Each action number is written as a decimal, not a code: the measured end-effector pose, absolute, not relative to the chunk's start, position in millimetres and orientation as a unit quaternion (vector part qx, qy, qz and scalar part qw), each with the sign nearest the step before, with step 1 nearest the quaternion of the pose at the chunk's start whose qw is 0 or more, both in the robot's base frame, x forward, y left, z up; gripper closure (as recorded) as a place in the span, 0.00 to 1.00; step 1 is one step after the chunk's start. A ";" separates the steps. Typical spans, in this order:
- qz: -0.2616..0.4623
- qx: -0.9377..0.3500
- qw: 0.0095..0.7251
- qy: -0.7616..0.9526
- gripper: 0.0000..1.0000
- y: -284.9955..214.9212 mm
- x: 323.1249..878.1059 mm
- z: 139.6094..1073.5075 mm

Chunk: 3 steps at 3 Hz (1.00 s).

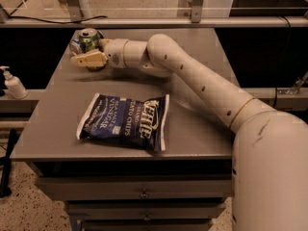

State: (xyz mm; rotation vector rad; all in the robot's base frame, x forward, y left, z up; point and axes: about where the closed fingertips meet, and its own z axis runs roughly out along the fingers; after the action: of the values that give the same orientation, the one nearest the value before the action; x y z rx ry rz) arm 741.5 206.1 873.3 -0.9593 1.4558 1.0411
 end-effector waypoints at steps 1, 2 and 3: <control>0.436 -0.400 0.527 0.610 0.00 205.6 740.8 871.9; 0.430 -0.397 0.529 0.615 0.00 193.5 742.7 868.3; 0.395 -0.399 0.538 0.629 0.00 145.3 760.1 870.1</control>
Offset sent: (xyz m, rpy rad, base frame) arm 0.0064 -0.0362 -0.0098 -0.0159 0.0037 -0.0483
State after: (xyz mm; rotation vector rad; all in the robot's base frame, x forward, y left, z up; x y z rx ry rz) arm 760.1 145.3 870.1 -0.9485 1.4969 0.9406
